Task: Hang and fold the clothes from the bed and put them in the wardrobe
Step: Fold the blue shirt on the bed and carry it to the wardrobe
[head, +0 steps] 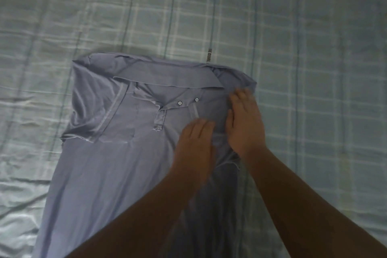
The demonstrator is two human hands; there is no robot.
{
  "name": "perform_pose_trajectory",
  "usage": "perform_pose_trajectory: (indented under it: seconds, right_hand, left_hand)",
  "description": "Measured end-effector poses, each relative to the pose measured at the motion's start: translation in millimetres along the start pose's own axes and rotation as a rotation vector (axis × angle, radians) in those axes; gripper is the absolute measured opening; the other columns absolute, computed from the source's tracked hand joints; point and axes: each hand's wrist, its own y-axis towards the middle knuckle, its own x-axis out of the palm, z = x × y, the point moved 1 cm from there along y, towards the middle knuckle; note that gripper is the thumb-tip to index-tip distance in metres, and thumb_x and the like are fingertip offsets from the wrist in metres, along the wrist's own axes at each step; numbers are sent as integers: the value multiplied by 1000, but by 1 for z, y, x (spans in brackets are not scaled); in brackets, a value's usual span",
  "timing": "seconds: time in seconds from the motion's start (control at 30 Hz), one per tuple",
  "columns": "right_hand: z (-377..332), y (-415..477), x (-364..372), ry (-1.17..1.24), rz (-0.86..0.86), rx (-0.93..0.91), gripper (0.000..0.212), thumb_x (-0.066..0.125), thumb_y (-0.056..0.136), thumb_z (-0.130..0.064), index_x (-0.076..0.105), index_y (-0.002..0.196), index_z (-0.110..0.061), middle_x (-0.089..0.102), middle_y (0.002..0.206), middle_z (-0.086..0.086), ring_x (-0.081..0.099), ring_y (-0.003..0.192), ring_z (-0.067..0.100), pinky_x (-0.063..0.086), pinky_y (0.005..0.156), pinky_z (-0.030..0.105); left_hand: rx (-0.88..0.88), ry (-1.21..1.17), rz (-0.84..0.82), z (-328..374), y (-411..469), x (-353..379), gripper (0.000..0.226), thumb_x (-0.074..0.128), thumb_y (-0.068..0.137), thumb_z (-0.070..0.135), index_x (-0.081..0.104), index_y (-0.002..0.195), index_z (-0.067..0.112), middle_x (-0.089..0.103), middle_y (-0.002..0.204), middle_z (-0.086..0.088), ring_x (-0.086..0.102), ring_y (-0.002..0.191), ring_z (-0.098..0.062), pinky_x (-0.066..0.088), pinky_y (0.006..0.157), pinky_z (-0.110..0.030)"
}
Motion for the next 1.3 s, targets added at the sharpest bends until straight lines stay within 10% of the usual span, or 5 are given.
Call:
perform_pose_trajectory:
  seconds: [0.27, 0.7, 0.9, 1.13, 1.3]
  right_hand:
    - [25, -1, 39, -378, -216, 29, 70, 16, 101, -50, 5, 158, -9, 6, 166, 12, 3, 153, 26, 8, 123, 49]
    - [-35, -122, -1, -76, -55, 36, 62, 37, 98, -34, 34, 151, -2, 35, 156, 18, 28, 147, 35, 24, 120, 50]
    - [-79, -283, 1, 268, -2, 344, 66, 58, 94, -15, 29, 152, -5, 36, 153, 21, 36, 140, 36, 30, 117, 49]
    - [-106, -374, -2, 355, 30, 880, 52, 64, 87, -10, 50, 136, -1, 59, 126, 23, 57, 116, 37, 45, 98, 42]
    - [-114, -382, -12, 235, -273, 950, 34, 60, 89, -22, 56, 116, -2, 65, 109, 22, 61, 103, 41, 48, 84, 43]
  left_hand:
    - [-96, 455, -339, -30, 27, 53, 77, 12, 97, 54, 4, 159, 10, -2, 167, -16, -11, 153, -30, -1, 123, -50]
    - [-113, 160, -227, -25, -78, -15, 63, 35, 101, 36, 29, 154, 4, 29, 160, -17, 16, 152, -33, 15, 122, -50]
    - [-153, 89, -212, -87, -233, -69, 50, 48, 94, 15, 49, 136, -12, 50, 139, -31, 39, 136, -51, 33, 114, -58]
    - [-560, 151, -110, -168, -360, -140, 52, 63, 82, -2, 51, 133, 0, 53, 132, -24, 44, 127, -44, 34, 111, -53]
    - [-846, 28, -105, -182, -381, -153, 60, 65, 85, 5, 42, 140, 10, 42, 137, -19, 43, 122, -39, 41, 102, -49]
